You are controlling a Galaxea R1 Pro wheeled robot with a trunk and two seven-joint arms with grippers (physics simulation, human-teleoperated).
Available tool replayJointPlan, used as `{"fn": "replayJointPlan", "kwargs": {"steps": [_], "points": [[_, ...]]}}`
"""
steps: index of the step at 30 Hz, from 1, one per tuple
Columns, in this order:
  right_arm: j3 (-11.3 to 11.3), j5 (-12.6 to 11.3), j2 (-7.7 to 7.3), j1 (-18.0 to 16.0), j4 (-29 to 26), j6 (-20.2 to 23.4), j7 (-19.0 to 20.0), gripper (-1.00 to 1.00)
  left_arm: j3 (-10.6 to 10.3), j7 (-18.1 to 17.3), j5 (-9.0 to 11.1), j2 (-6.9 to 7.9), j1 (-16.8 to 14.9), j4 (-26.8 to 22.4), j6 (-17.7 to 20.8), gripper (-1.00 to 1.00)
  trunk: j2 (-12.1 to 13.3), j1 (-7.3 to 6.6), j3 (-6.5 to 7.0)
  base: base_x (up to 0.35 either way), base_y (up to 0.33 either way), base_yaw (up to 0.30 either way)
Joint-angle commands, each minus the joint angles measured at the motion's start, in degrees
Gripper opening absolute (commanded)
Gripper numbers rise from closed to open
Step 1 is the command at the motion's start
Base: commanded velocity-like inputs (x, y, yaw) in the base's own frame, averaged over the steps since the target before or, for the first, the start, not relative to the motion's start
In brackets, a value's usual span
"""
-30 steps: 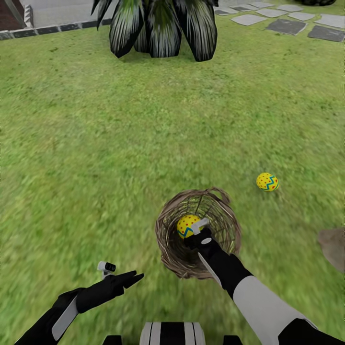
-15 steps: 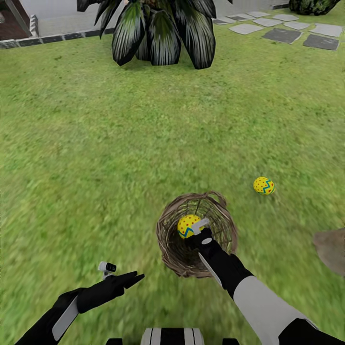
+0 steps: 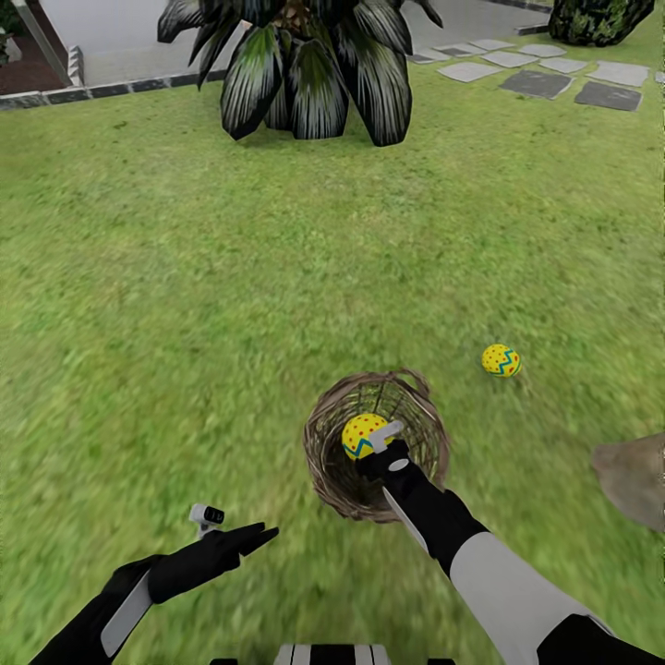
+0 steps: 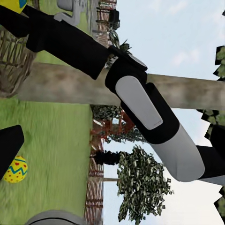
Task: Take the three Easter eggs out of the wicker basket on the lawn in the garden, then place them on the lawn next to a single tree (choose any tree) so that all three eggs are next to the same tree and none are left in the basket.
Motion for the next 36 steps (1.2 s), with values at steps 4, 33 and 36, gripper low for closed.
{"fn": "replayJointPlan", "kwargs": {"steps": [4,33,36], "points": [[0.2,-0.2,-0.03,0.0,-0.5,0.4,-0.2,-1.00,-0.4,0.0,0.3,0.05,0.0,0.0,0.6,1.00,1.6,-0.89,1.06,-0.150,0.000,0.000],[0.2,-0.9,-0.02,0.0,-8.6,15.4,-0.1,-1.00,-0.2,-0.1,0.4,0.06,0.0,0.9,0.5,1.00,4.4,-2.43,4.98,-0.024,0.000,0.000],[0.1,-0.9,0.01,0.0,-9.2,16.9,-0.1,-1.00,-0.3,-0.1,0.4,0.05,-0.1,0.9,0.4,1.00,4.4,-2.43,5.23,0.000,0.000,0.000]]}}
